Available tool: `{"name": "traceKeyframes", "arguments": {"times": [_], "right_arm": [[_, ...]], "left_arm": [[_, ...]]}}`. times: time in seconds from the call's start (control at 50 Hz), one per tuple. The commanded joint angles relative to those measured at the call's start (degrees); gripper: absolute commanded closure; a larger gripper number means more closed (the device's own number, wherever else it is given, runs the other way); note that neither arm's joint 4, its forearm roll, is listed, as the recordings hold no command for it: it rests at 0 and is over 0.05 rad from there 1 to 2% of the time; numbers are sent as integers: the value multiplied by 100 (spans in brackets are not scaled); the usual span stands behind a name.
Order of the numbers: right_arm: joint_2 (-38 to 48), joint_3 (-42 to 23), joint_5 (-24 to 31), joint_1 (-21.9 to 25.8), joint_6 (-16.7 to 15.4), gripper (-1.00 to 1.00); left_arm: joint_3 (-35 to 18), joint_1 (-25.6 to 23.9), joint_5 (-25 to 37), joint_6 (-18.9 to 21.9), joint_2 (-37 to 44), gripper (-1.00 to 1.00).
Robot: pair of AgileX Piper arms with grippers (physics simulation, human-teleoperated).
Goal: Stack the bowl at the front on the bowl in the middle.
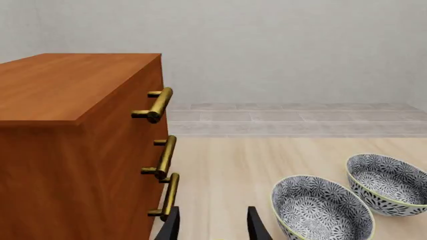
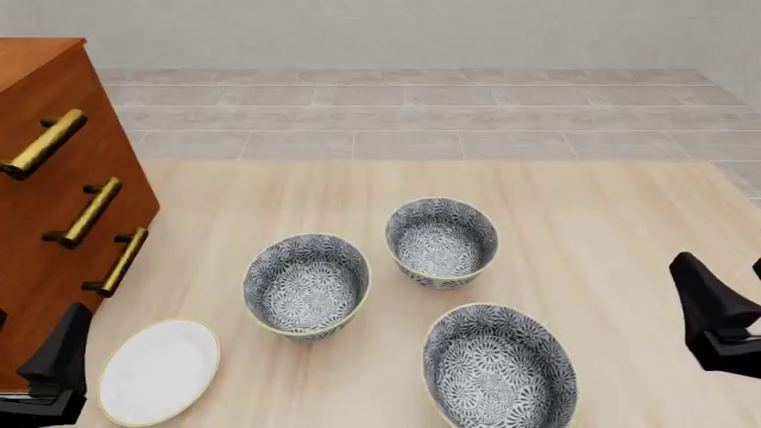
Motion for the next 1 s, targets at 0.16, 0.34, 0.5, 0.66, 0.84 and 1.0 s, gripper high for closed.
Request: {"name": "traceKeyframes", "arguments": {"times": [0.16, 0.34, 0.5, 0.66, 0.84, 1.0], "right_arm": [[1617, -1410, 694, 471, 96, -100], [2300, -1875, 966, 656, 98, -100], [2794, -2201, 1113, 728, 40, -100], [3369, -2684, 1319, 806, -63, -100], [3893, -3195, 1653, 970, -48, -100], [4299, -3523, 1909, 1110, -21, -100]], "left_arm": [[0, 0, 0, 0, 0, -100], [0, 0, 0, 0, 0, -100], [0, 0, 0, 0, 0, -100], [0, 0, 0, 0, 0, -100], [0, 0, 0, 0, 0, -100], [0, 0, 0, 0, 0, -100]]}}
